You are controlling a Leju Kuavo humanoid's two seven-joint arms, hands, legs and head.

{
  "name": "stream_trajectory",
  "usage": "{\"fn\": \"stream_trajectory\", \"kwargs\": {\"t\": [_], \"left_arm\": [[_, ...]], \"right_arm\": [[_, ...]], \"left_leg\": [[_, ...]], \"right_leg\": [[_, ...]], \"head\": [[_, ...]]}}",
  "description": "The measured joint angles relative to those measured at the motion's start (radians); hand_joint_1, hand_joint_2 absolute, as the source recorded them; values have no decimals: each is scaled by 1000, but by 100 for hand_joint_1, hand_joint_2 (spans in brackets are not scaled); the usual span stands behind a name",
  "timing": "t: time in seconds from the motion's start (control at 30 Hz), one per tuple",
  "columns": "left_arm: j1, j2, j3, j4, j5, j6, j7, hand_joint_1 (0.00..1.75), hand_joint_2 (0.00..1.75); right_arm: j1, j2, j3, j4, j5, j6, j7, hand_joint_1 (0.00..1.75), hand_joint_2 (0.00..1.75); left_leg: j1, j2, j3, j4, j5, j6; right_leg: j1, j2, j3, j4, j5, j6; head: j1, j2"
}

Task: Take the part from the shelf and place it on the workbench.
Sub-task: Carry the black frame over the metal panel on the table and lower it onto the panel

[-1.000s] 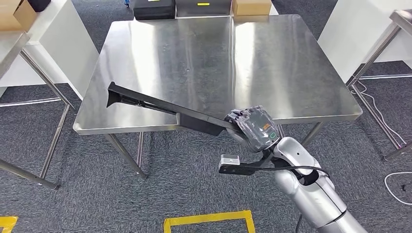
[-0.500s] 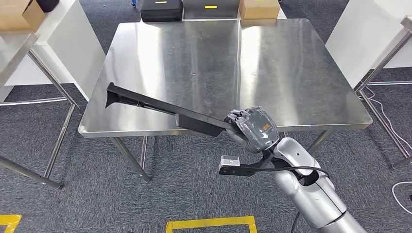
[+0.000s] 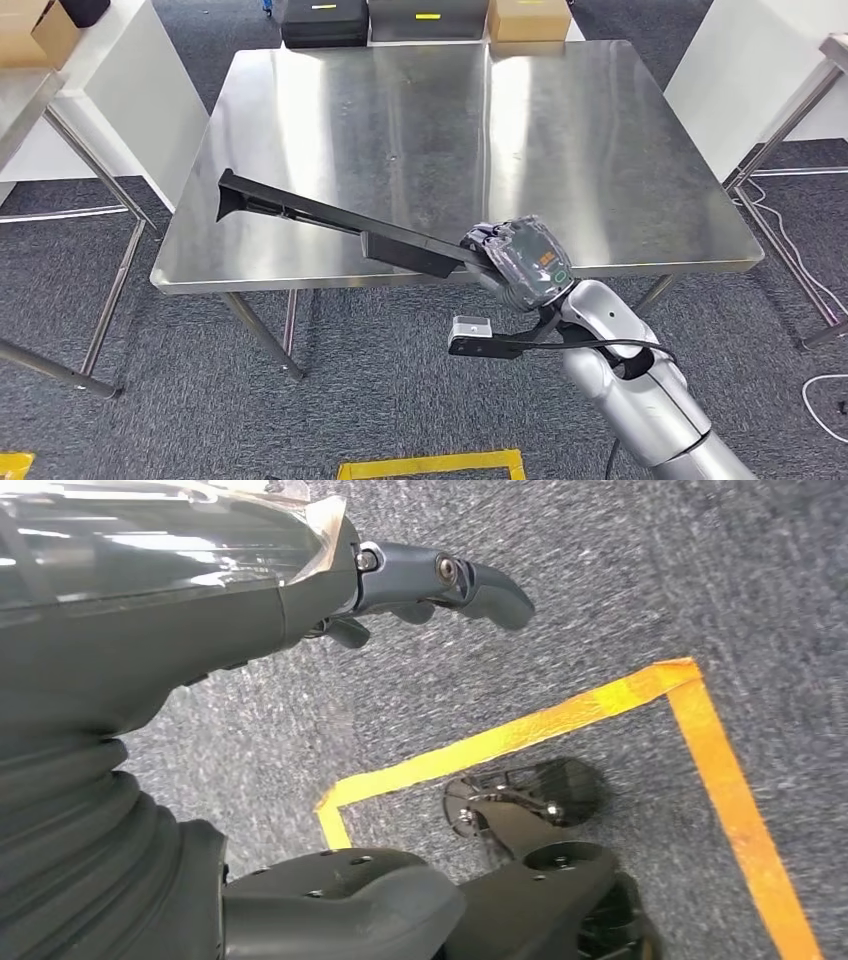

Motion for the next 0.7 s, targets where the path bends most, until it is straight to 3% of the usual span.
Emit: {"fn": "stream_trajectory", "kwargs": {"t": [0.1, 0.2, 0.23, 0.27, 0.3, 0.37, 0.43, 0.6, 0.63, 0.7], "left_arm": [[2, 0, -7, -7, 9, 5, 3, 0, 175], [2, 2, -16, -13, 17, 9, 4, 0, 175], [2, 2, -19, -13, 17, 9, 5, 0, 175], [2, 2, -22, -14, 17, 8, 6, 0, 175], [2, 2, -26, -14, 17, 8, 7, 0, 175], [2, 3, -34, -16, 17, 7, 9, 0, 175], [0, 4, -43, -17, 17, 7, 11, 0, 175], [-4, 8, -66, -21, 30, 7, 16, 0, 175], [-4, 9, -70, -21, 34, 7, 16, 0, 175], [-4, 10, -77, -22, 45, 7, 16, 0, 175]], "right_arm": [[-2, 0, -9, 2, -6, 0, 8, 175, 175], [-5, 0, -22, 13, -20, 1, 14, 175, 175], [-5, 0, -25, 19, -24, 1, 14, 175, 175], [-4, -1, -27, 27, -26, 1, 14, 175, 175], [-5, -1, -30, 35, -28, 0, 14, 175, 175], [-8, -1, -39, 51, -36, -1, 9, 175, 175], [-19, 2, -48, 72, -54, -6, -2, 175, 175], [-61, 9, -74, 148, -126, -29, -34, 175, 175], [-72, 12, -78, 165, -144, -30, -39, 175, 175], [-91, 19, -84, 201, -181, -20, -49, 175, 175]], "left_leg": [[3, -1, 15, -18, 4, 22], [3, 0, 27, -25, 1, 36], [2, -1, 29, -25, -2, 38], [1, -3, 32, -25, -4, 38], [0, -6, 35, -24, -7, 38], [0, -10, 45, -23, -15, 32], [-5, -12, 49, -18, -26, 23], [-1, -9, 36, 12, -52, -2], [1, -7, 17, 52, -75, -9], [7, -4, -52, 186, -135, -20]], "right_leg": [[3, -1, -16, 29, -19, 12], [0, -1, -116, 217, -89, 9], [-1, -1, -152, 274, -103, 11], [-1, -1, -171, 296, -100, 17], [-1, -1, -168, 275, -80, 25], [-2, -2, -112, 135, -8, 38], [-2, -3, -59, 20, 41, 33], [-6, -1, -43, -5, 47, -3], [-10, -1, -40, -7, 46, -10], [-10, -1, -34, -7, 41, -20]], "head": [[1, 0], [4, 0], [4, 0], [4, 0], [4, 0], [5, 0], [5, 0], [3, 0], [2, 0], [0, 0]]}}
